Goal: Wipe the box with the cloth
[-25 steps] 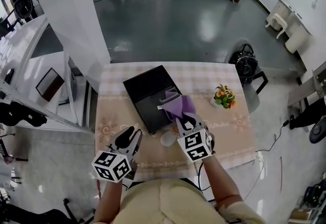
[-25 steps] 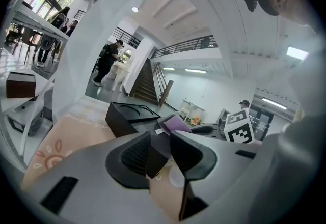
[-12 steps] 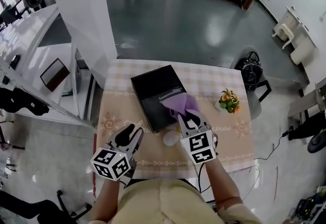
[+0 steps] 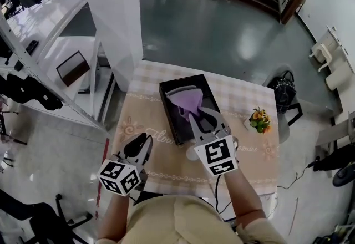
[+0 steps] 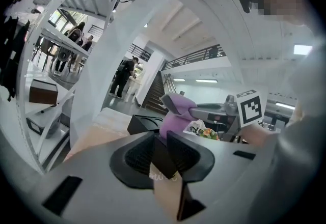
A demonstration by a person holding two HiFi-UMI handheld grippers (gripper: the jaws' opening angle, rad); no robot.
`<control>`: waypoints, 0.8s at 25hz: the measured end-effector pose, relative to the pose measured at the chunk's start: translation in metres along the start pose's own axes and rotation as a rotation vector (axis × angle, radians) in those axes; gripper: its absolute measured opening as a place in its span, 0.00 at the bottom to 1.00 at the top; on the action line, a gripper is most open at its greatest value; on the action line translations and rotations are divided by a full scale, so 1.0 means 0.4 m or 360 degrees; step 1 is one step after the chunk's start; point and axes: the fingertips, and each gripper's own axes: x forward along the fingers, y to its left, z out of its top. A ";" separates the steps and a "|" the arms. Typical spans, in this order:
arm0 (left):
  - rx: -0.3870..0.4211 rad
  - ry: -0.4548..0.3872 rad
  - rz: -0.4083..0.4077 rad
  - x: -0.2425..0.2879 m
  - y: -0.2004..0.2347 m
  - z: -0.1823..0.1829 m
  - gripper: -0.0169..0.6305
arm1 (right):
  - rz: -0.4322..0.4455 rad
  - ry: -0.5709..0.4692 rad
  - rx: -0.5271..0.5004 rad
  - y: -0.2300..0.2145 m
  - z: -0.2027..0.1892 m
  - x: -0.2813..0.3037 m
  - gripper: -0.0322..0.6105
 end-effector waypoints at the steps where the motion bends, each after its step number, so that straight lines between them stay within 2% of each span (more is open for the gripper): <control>1: 0.0010 -0.0001 0.0024 -0.004 0.008 0.003 0.15 | 0.0029 -0.0009 -0.0032 0.010 0.013 0.014 0.16; 9: 0.0017 -0.0035 0.0145 -0.045 0.052 0.017 0.15 | 0.0253 0.0037 -0.0414 0.133 0.068 0.182 0.16; 14: -0.0042 -0.0056 0.0187 -0.073 0.076 0.011 0.14 | 0.0296 0.0211 -0.0752 0.192 0.013 0.310 0.16; 20: -0.0083 -0.0067 0.0239 -0.098 0.102 0.002 0.14 | 0.0316 0.0388 -0.1061 0.222 -0.067 0.412 0.16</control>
